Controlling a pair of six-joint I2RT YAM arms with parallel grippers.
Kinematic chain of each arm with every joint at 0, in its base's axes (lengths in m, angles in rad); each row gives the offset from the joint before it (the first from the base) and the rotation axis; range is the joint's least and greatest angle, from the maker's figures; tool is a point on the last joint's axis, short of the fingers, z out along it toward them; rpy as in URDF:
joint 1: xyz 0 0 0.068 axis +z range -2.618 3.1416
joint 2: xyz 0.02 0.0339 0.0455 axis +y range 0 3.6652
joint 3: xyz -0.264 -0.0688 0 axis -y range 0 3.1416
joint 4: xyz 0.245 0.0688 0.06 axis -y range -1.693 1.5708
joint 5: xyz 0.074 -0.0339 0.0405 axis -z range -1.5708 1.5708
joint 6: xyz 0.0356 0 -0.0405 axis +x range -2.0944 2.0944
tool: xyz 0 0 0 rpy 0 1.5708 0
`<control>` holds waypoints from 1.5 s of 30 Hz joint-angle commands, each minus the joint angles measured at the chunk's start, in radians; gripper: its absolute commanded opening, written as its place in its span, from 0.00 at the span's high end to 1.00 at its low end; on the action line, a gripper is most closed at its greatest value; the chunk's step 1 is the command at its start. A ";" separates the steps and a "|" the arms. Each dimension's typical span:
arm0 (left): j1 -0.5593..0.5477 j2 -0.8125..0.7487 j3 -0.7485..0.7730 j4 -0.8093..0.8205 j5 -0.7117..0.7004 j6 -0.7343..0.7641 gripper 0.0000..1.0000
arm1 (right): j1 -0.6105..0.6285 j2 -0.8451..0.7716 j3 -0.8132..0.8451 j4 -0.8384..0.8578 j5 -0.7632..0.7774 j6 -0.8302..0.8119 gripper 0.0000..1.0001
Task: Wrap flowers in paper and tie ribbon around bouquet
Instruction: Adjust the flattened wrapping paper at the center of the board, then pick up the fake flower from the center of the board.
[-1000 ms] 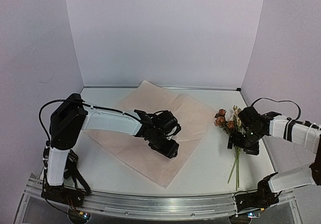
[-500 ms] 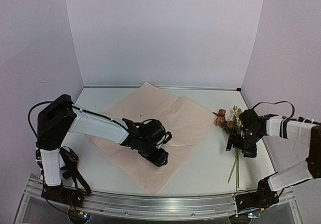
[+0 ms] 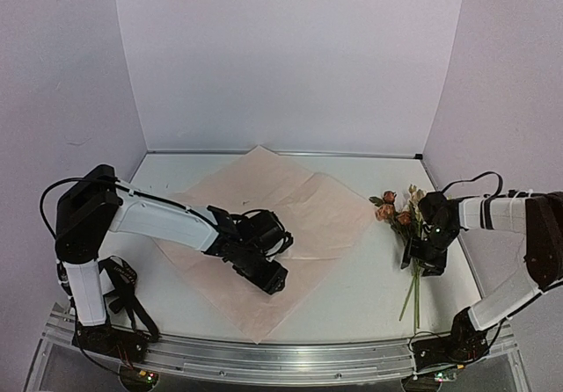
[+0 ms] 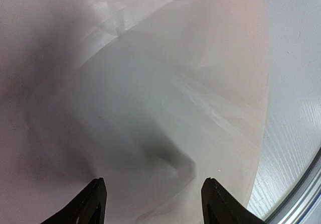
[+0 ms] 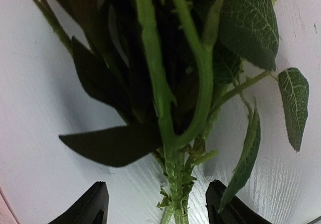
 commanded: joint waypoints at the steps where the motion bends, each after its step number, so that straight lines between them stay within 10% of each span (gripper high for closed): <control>1: 0.000 -0.125 0.103 -0.076 -0.145 -0.027 0.30 | -0.014 0.054 0.073 -0.016 -0.006 -0.019 0.39; 20: 0.157 -0.285 0.015 -0.029 -0.014 -0.102 0.25 | -0.014 0.185 0.210 -0.183 0.042 -0.013 1.00; 45: 0.099 0.189 0.269 0.048 -0.082 0.013 0.26 | -0.011 -0.121 0.297 -0.315 -0.036 -0.025 1.00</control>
